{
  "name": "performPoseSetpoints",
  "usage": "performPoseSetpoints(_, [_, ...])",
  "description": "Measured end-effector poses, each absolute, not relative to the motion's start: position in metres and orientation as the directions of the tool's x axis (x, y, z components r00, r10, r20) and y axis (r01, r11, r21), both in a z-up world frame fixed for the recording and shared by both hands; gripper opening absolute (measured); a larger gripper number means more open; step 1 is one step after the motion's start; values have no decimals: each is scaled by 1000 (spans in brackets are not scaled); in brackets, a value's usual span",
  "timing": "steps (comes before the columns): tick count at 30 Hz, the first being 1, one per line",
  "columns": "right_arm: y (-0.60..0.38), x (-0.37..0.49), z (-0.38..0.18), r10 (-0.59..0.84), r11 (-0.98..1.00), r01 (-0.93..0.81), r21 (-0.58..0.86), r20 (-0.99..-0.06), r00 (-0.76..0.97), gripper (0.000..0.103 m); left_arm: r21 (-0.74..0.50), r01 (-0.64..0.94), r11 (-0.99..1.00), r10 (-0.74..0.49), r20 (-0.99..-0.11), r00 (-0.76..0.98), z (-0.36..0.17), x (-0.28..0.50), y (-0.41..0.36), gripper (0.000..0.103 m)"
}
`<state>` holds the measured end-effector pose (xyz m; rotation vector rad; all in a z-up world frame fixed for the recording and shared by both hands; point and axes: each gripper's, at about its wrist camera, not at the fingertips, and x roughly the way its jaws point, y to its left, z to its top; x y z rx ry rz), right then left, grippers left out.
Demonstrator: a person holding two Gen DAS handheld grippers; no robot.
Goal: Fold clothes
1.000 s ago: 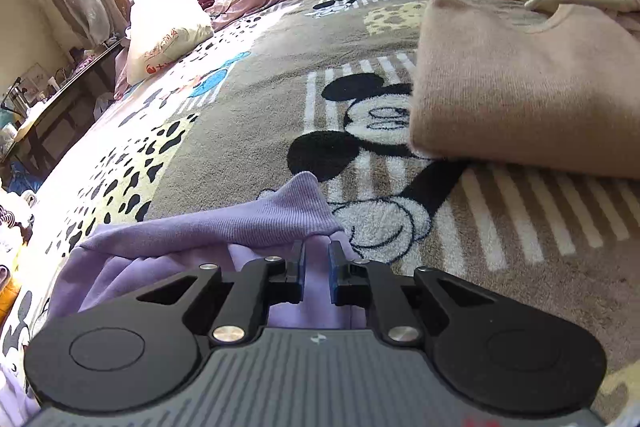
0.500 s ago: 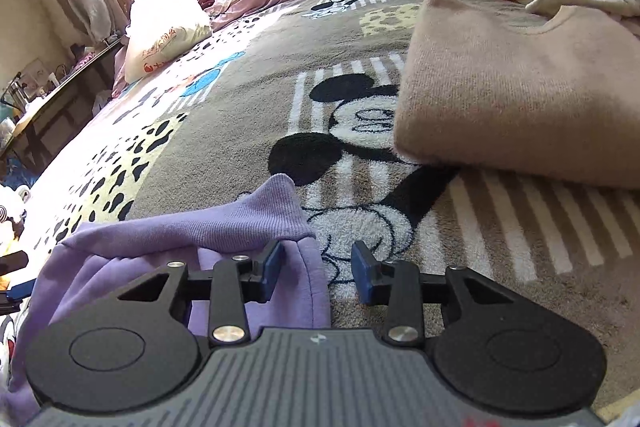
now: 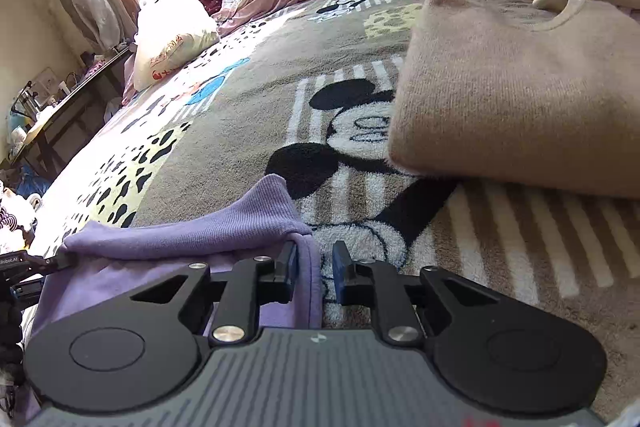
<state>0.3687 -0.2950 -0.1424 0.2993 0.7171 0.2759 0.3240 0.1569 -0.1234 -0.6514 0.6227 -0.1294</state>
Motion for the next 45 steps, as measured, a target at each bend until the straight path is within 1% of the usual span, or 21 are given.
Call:
performPoseSetpoints(2, [-292,353,-126,318,937,-166,309,-552,770,33,-624,-6,781,-338,-431,837,-112,311,154,47])
performPoseSetpoints(4, [-285,339,-114,343,931,-214,295,-508,790,32,-610,31,791,-348,-409,843,-106,307,146,47])
performPoseSetpoints(6, [-275,336,-110,357,930,-253,266,-495,792,32,-618,89,781,-411,-402,818,-111,315,135,47])
performPoseSetpoints(7, [-270,338,-110,372,926,-278,256,-495,785,32,-609,34,792,-402,-479,780,-125,328,131,49])
performPoseSetpoints(8, [-264,345,-115,382,924,-292,248,-529,758,30,-593,-29,805,-387,-561,731,-140,342,128,48])
performPoseSetpoints(9, [-255,358,-129,380,925,-303,231,-618,688,30,-590,-51,806,-377,-578,724,-150,349,128,42])
performPoseSetpoints(10, [-250,365,-143,367,927,-314,206,-678,637,30,-601,-61,797,-379,-575,725,-147,346,131,44])
performPoseSetpoints(11, [-251,364,-148,357,930,-316,191,-679,642,28,-613,-69,787,-382,-572,726,-141,343,133,44])
performPoseSetpoints(13, [-254,359,-136,338,940,-277,201,-674,656,22,-608,-21,794,-383,-526,759,-120,319,135,51])
performPoseSetpoints(17, [-262,308,-105,389,920,-321,225,-620,681,26,-605,30,796,-397,-484,780,-95,259,139,55])
performPoseSetpoints(18, [-264,290,-100,410,910,-347,227,-616,673,27,-617,26,787,-409,-490,770,-94,238,140,55])
performPoseSetpoints(20, [-266,253,-92,435,896,-384,225,-621,652,38,-615,30,788,-423,-505,752,-91,201,135,56])
performPoseSetpoints(24, [-268,154,-80,465,866,-471,169,-620,632,41,-632,19,774,-458,-539,707,-89,135,118,56])
performPoseSetpoints(27, [-256,86,-75,475,796,-604,35,-655,587,42,-649,24,761,-487,-546,682,-89,94,101,58])
performPoseSetpoints(31, [-228,16,-82,433,637,-750,-178,-722,539,49,-648,0,761,-494,-580,648,-94,59,82,60])
performPoseSetpoints(34, [-203,-22,-99,374,459,-802,-382,-736,564,51,-646,15,763,-504,-580,640,-89,40,73,60])
performPoseSetpoints(37, [-186,-39,-114,331,310,-773,-553,-700,633,62,-640,49,767,-518,-572,635,-81,27,66,63])
performPoseSetpoints(39, [-178,-38,-120,316,261,-764,-590,-696,645,56,-626,58,777,-516,-582,628,-80,20,63,64])
performPoseSetpoints(40, [-176,-34,-119,320,264,-775,-574,-706,632,37,-617,65,785,-514,-589,624,-81,17,61,64])
performPoseSetpoints(41, [-175,-29,-115,330,282,-794,-539,-722,608,13,-607,71,792,-512,-595,619,-81,15,58,64])
performPoseSetpoints(45, [-182,13,-86,374,383,-825,-416,-746,550,11,-577,102,810,-512,-612,603,-83,6,50,64])
